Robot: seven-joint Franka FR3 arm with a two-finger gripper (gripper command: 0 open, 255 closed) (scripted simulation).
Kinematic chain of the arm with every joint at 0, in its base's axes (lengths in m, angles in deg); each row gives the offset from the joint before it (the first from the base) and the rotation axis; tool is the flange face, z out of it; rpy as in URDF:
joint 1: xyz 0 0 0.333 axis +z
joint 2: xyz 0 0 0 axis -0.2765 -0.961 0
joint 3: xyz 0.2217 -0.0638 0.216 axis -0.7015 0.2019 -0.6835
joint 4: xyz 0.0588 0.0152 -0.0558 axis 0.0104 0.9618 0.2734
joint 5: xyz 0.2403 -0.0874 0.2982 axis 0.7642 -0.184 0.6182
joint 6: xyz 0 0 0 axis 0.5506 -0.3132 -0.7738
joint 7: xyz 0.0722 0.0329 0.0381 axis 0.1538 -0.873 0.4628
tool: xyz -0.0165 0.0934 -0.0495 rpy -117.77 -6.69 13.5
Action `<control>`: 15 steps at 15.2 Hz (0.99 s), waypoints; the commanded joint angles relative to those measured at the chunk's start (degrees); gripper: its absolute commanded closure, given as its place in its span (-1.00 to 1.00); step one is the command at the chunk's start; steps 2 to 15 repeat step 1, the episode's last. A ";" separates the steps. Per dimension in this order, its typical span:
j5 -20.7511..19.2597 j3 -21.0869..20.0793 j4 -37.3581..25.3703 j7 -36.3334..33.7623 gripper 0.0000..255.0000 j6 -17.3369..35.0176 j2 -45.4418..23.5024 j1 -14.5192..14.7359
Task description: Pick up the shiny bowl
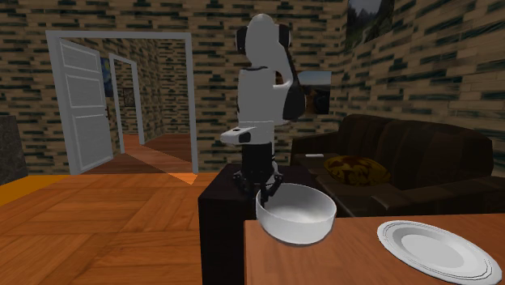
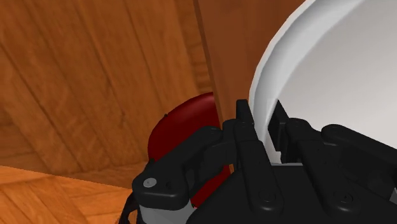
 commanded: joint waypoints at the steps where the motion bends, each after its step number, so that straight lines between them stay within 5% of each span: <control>1: 0.01 -0.03 0.02 -0.06 1.00 -0.39 0.44 0.03; 15: 0.01 -0.03 0.02 -0.06 1.00 -0.39 0.44 0.03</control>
